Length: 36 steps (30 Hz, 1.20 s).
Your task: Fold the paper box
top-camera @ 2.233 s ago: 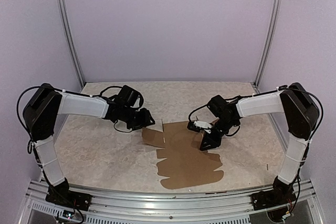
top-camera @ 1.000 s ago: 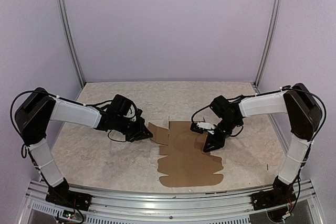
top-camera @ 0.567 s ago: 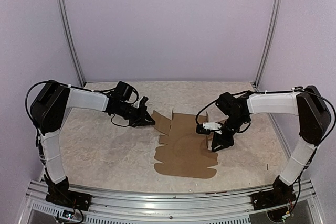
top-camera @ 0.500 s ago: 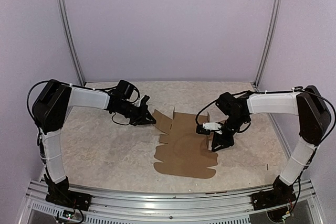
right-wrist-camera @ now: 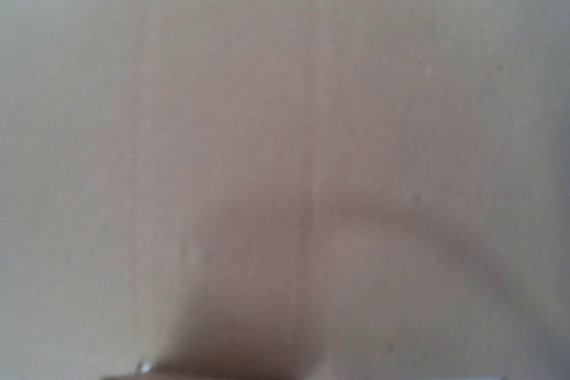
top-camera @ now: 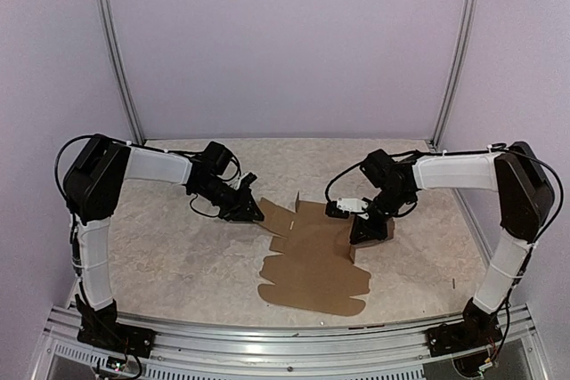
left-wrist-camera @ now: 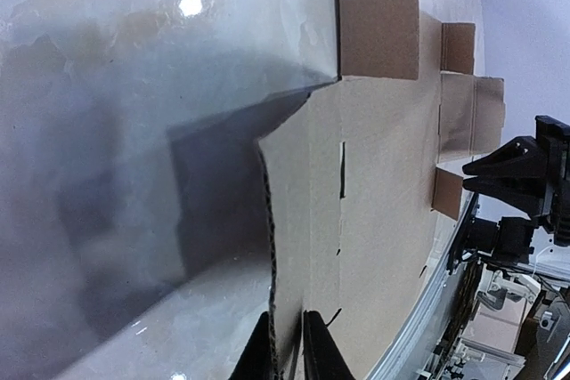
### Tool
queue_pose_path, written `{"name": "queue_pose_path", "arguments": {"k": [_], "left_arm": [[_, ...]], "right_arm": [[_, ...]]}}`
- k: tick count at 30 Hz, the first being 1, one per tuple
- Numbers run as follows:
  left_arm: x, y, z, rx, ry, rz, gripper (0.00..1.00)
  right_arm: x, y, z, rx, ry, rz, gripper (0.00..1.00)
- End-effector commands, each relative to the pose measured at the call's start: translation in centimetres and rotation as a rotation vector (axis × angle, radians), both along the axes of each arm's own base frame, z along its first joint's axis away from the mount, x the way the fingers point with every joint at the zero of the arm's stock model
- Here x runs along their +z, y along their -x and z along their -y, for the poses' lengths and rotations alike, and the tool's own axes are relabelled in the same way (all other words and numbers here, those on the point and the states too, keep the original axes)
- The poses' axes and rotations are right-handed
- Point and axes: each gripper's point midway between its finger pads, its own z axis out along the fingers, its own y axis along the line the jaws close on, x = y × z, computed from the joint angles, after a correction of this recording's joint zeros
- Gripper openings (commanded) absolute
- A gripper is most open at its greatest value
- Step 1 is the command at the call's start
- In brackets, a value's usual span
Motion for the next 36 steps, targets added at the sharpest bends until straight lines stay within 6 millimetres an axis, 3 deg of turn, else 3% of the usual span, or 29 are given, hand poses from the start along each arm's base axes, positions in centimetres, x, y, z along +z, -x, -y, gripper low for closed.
{"name": "queue_pose_path", "arguments": {"k": [1,5,9,12,16,20,23,32,36], "left_arm": [[-0.2,-0.3,0.1,-0.011,-0.011,-0.002,0.16],[0.0,-0.8,-0.5,0.016,-0.044,0.017,0.29],[-0.9,-0.7,-2.8,0.093,-0.164,0.012,0.36],[-1.3,0.8,-5.3,0.188,-0.258,0.01,0.41],[-0.1,3.2,-7.1,0.302,-0.321,0.058,0.45],[1.9,5.7,-6.4,0.358,-0.281,0.093,0.46],[2.1,7.1,-5.4,0.355,-0.29,0.105,0.45],[-0.3,9.5,-4.0,0.359,-0.336,0.076,0.42],[-0.8,9.9,-2.2,0.323,-0.293,0.061,0.37]], "right_arm": [[-1.5,0.6,-0.7,0.027,0.01,-0.04,0.12],[-3.0,1.0,-0.4,0.029,0.038,-0.053,0.11],[-3.7,1.1,-0.4,0.02,0.039,-0.068,0.12],[-4.2,1.3,-0.3,0.011,0.044,-0.076,0.12],[-5.2,1.6,0.0,-0.002,0.066,-0.087,0.11],[-5.4,1.4,0.0,-0.018,0.076,-0.093,0.11],[-4.7,1.3,-0.3,-0.022,0.062,-0.093,0.11],[-2.1,2.4,-1.0,-0.006,0.022,-0.086,0.11],[-1.0,3.0,-1.8,0.013,0.006,-0.072,0.12]]}}
